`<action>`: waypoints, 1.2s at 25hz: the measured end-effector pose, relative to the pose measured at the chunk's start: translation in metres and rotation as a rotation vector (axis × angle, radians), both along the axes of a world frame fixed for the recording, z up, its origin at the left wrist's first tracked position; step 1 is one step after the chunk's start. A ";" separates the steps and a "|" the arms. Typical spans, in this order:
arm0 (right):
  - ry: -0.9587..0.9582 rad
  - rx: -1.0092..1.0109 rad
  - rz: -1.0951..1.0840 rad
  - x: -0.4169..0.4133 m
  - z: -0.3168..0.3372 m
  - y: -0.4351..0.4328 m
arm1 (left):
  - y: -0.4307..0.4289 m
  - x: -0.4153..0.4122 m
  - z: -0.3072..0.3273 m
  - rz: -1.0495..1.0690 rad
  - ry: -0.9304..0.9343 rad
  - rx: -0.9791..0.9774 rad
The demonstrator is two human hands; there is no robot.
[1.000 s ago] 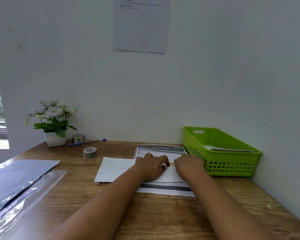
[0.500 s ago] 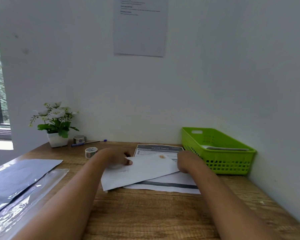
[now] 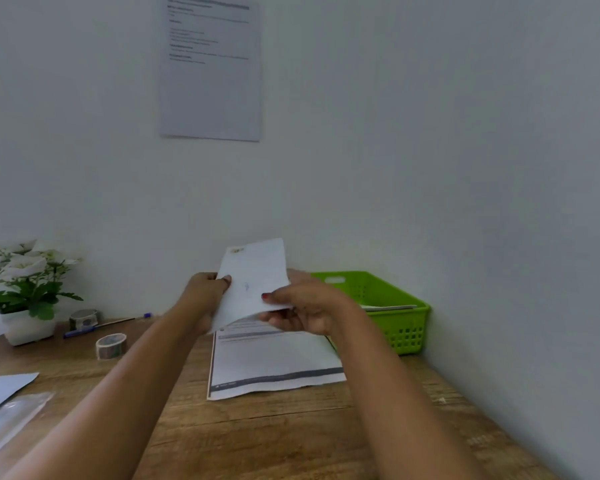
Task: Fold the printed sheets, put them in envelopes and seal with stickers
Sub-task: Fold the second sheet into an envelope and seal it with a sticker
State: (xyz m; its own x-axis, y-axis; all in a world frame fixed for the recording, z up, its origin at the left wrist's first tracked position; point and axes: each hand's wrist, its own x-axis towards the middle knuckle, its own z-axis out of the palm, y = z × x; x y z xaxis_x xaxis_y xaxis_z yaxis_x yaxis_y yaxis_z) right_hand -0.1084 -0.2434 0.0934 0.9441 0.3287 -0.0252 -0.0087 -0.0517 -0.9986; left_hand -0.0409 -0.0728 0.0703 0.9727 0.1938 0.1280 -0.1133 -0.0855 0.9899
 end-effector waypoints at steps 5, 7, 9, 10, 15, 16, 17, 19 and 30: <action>-0.213 0.036 -0.533 0.006 0.020 -0.073 | -0.083 -0.018 0.025 -0.271 0.006 -0.164; -0.233 -0.026 -0.770 0.014 0.011 -0.104 | -0.112 -0.027 0.020 -0.344 0.037 -0.088; -0.236 -0.283 -0.953 0.023 -0.001 -0.126 | -0.138 -0.030 0.009 -0.422 0.037 0.074; -0.217 -0.460 -1.000 0.024 -0.007 -0.131 | -0.146 -0.028 0.001 -0.438 0.006 0.177; -0.263 -0.870 -1.069 0.025 -0.025 -0.124 | -0.156 -0.013 -0.023 -0.246 -0.134 0.513; -0.273 -0.975 -1.076 0.027 -0.030 -0.122 | -0.151 -0.011 -0.024 -0.230 -0.140 0.506; -0.271 -1.048 -1.088 0.030 -0.034 -0.119 | -0.144 -0.008 -0.026 -0.227 -0.150 0.509; -0.309 -1.138 -1.141 0.032 -0.037 -0.110 | -0.126 -0.004 -0.031 -0.173 -0.195 0.666; -0.735 -1.292 -0.305 0.036 -0.074 0.012 | 0.019 -0.002 -0.051 -0.417 0.391 1.493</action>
